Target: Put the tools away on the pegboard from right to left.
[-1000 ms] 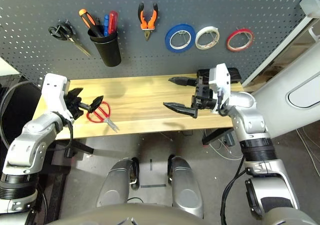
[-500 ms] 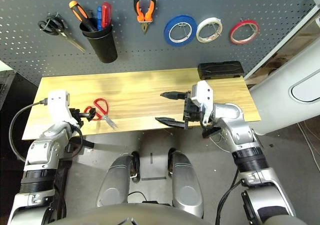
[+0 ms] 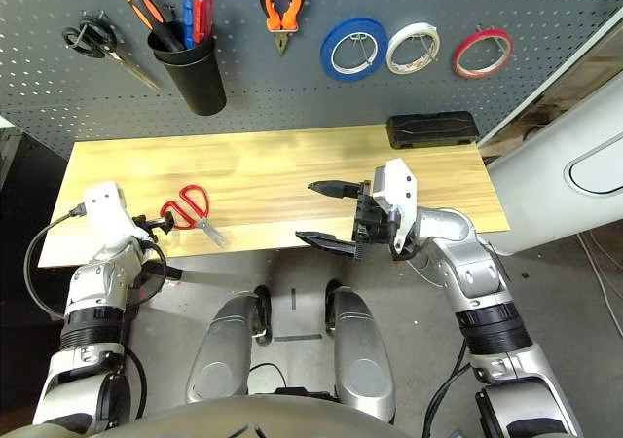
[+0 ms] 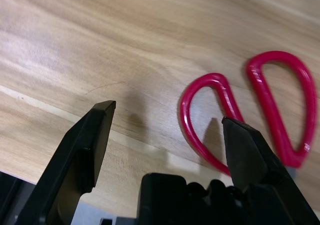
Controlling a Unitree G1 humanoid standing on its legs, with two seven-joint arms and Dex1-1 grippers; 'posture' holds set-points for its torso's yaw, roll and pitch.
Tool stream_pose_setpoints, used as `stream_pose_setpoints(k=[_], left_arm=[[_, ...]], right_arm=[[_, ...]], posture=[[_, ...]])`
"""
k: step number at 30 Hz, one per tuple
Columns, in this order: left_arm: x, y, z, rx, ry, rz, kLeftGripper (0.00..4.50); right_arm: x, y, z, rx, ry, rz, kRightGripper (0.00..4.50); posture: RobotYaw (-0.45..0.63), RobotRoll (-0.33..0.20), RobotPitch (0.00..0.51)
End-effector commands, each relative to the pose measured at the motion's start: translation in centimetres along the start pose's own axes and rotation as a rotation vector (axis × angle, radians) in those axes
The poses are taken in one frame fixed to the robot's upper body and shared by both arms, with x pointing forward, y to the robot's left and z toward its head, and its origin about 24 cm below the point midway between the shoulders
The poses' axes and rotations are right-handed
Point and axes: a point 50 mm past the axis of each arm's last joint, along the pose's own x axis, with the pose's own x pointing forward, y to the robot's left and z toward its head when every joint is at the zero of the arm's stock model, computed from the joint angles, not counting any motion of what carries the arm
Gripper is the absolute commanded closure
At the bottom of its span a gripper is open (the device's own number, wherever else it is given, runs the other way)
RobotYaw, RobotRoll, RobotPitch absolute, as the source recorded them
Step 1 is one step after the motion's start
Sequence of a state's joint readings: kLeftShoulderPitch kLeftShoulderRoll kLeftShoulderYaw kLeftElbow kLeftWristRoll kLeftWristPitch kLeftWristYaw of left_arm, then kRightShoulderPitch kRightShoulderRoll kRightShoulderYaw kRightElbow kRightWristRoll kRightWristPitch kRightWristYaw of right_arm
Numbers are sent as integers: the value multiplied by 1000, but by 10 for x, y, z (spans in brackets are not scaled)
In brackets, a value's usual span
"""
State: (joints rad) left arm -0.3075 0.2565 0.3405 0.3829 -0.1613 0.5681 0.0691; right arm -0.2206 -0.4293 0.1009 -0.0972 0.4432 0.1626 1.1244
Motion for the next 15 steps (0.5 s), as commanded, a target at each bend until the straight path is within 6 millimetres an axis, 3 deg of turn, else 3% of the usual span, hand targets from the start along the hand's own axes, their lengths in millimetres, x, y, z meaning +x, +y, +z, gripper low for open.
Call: stream_pose_setpoints(k=[1,4,7,14,15], left_arm=[[6,8,-19,2,50,44,16],[9,12,-26,4,64,65,641],[10,7,-29,-1,69,41,1760],[0,-2,5,-28,-77,7,4450],[-4,-2,11,-33,-102,1,4482]], right_arm=[[-6,2,3,13,-2,-23,0],[-8,2,5,19,-2,-39,0],[-10,1,8,18,-5,-49,0],[-17,-6,11,1,6,-71,0],[-18,-7,12,14,4,-63,0]], posture=[[-149,0,320],[-155,0,317],[-157,0,313],[-130,0,282],[-121,0,276]])
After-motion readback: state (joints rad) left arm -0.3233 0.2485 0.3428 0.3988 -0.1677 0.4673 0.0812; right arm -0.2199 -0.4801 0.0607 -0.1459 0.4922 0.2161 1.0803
